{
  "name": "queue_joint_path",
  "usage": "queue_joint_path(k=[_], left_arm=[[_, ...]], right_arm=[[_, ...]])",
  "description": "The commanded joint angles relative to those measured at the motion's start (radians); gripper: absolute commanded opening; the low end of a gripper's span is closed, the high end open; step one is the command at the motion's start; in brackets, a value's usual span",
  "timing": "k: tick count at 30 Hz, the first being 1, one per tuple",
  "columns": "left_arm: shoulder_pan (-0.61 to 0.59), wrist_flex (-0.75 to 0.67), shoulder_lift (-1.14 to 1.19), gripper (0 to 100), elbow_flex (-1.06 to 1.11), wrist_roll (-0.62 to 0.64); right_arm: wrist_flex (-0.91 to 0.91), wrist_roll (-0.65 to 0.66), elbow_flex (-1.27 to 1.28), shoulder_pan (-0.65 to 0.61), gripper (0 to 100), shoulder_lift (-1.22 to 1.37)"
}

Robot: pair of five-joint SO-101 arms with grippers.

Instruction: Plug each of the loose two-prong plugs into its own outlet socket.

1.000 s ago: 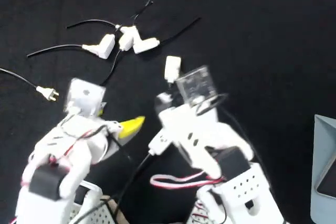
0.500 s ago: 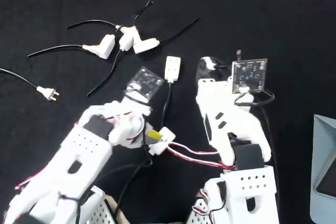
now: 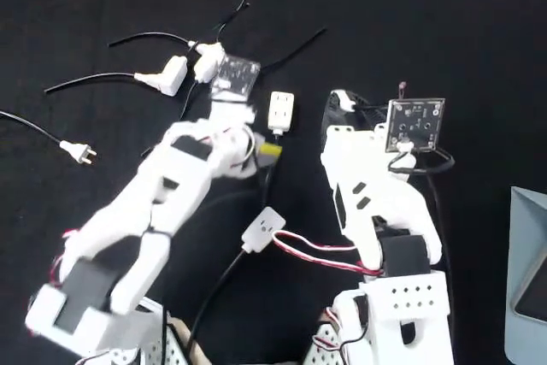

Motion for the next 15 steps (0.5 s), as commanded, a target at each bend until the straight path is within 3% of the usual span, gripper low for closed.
queue_joint_path(k=[1,15], left_arm=[[-0.004,-0.094,0.144,32,-0.197,0.052],[-0.007,-0.095,0.700,26,-0.728,0.078]], right_arm=[[-0.026,-0.011,-0.004,0.011,1.1,-0.007],[-0.026,-0.003,0.013,-0.038,1.1,-0.005]])
